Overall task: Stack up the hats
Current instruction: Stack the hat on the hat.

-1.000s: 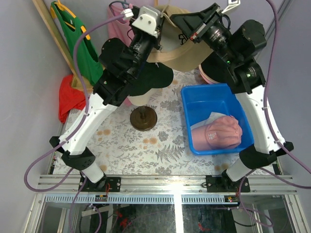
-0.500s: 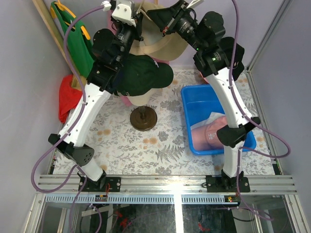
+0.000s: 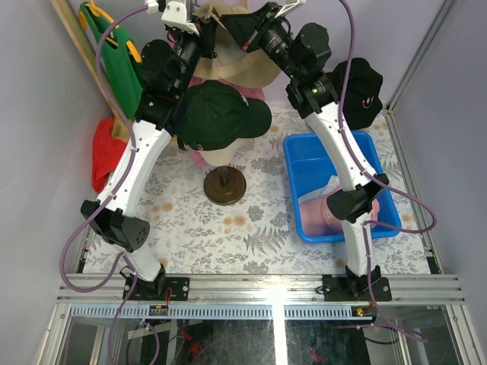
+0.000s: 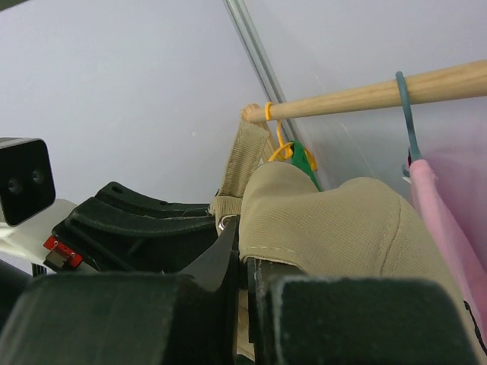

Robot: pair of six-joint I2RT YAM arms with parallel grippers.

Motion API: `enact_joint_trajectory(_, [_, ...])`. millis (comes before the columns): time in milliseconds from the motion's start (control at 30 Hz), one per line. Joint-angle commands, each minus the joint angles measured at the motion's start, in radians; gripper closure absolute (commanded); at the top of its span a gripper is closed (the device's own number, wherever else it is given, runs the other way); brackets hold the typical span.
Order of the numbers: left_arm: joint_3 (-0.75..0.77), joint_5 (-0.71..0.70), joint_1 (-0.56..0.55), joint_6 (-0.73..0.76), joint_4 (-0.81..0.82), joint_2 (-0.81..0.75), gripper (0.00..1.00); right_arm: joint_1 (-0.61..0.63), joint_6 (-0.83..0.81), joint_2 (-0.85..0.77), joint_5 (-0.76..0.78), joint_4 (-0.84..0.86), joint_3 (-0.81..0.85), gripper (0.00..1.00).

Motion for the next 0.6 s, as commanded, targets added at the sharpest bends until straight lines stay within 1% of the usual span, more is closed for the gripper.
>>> enact_joint_trajectory(0, [-0.017, -0.181, 0.126, -0.071, 0.241, -0.002, 1.0, 0.004, -0.05, -0.004, -0.065, 0.011, 0.048, 1.0])
enact_joint_trajectory(100, [-0.08, -0.173, 0.139, -0.076, 0.276, -0.023, 1.0, 0.021, -0.075, 0.008, -0.07, -0.003, 0.046, 1.0])
enact_joint_trajectory(267, [-0.231, -0.166, 0.158, -0.094, 0.346, -0.1, 1.0, 0.062, -0.119, -0.008, -0.085, -0.024, 0.001, 1.0])
enact_joint_trajectory(400, [-0.36, -0.169, 0.166, -0.104, 0.386, -0.186, 1.0, 0.095, -0.147, -0.084, -0.082, 0.006, -0.13, 1.0])
enact_joint_trajectory(567, [-0.465, -0.166, 0.174, -0.116, 0.406, -0.279, 1.0, 0.112, -0.156, -0.203, -0.07, 0.087, -0.334, 1.0])
